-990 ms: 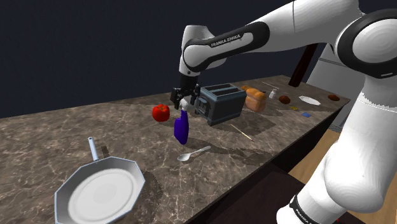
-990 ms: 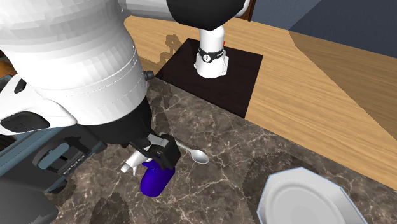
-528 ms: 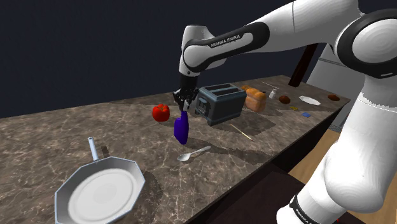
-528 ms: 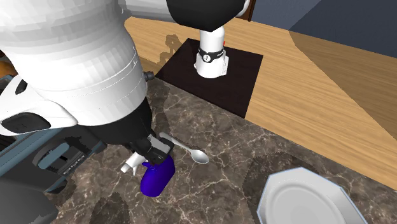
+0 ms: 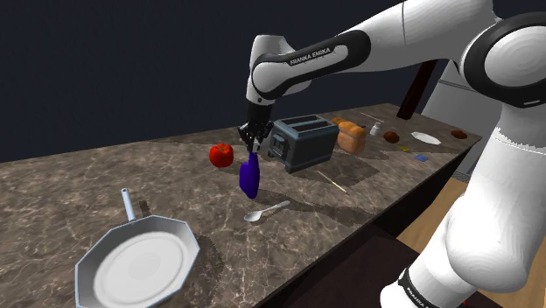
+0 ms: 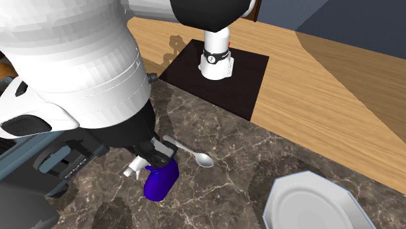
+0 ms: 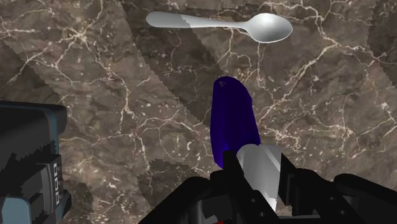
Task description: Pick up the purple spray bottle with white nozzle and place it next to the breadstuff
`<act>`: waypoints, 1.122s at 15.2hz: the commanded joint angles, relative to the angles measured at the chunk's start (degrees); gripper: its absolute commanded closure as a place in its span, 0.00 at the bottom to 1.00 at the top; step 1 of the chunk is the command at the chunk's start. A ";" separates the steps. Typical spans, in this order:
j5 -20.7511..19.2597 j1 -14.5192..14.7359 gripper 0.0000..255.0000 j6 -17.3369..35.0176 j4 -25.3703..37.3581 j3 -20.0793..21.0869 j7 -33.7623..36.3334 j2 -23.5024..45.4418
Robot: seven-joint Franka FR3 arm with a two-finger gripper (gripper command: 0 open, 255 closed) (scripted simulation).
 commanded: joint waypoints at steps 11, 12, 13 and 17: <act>0.29 -0.03 1.00 -7.97 5.74 0.04 -0.21 -2.22; 0.30 -0.04 1.00 -8.71 6.35 0.04 -0.22 -2.35; 0.32 -0.04 1.00 -9.45 6.97 0.04 -0.23 -2.47; 0.37 -0.04 1.00 -12.43 9.59 0.05 -0.27 -2.83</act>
